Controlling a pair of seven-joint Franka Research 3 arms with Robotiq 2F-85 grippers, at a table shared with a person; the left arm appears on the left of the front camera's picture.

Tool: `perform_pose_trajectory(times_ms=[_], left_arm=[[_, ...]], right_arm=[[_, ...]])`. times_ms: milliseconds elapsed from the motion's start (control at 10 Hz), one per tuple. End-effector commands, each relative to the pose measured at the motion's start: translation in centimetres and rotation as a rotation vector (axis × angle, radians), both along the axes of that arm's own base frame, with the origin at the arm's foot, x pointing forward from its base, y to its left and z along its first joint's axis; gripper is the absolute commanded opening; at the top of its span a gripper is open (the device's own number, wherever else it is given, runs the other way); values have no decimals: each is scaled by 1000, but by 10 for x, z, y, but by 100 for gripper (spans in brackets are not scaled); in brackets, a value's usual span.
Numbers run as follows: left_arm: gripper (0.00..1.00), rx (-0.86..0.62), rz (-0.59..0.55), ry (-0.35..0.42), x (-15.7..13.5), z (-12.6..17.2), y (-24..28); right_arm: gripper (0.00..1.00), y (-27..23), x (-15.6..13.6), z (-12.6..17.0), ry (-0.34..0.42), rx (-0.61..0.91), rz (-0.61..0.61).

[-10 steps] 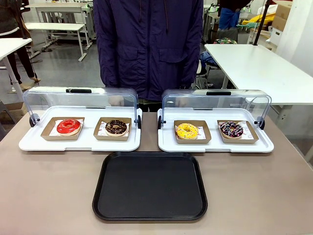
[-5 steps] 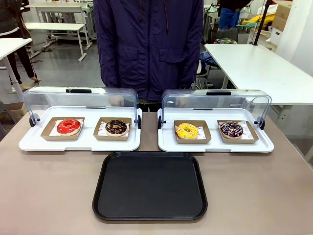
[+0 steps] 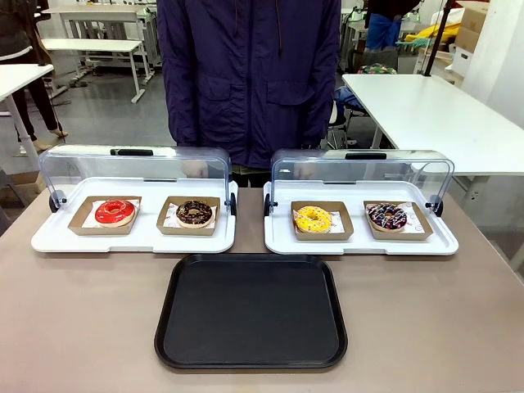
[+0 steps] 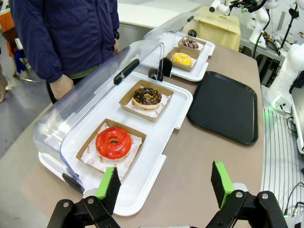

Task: Move the third donut from the left to the tray.
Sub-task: Pick up the Paper togo box containing the Donut indicated by the person and place it on the Handle tray.

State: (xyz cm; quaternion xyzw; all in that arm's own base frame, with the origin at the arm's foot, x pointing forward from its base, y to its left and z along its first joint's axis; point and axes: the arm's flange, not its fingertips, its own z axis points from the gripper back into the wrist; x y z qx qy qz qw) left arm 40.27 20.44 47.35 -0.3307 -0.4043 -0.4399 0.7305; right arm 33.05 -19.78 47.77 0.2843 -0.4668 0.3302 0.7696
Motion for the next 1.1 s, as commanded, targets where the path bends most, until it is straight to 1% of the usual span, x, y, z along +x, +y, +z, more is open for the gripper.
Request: perform_pose_trajectory(times_ms=[0,1000], left_arm=[[100,-5,-12,-10,-1,2,1],[100,-5,-12,-10,-1,2,1]], right_arm=[[100,-1,3,1,-36,7,2],[100,-1,3,1,-36,7,2]])
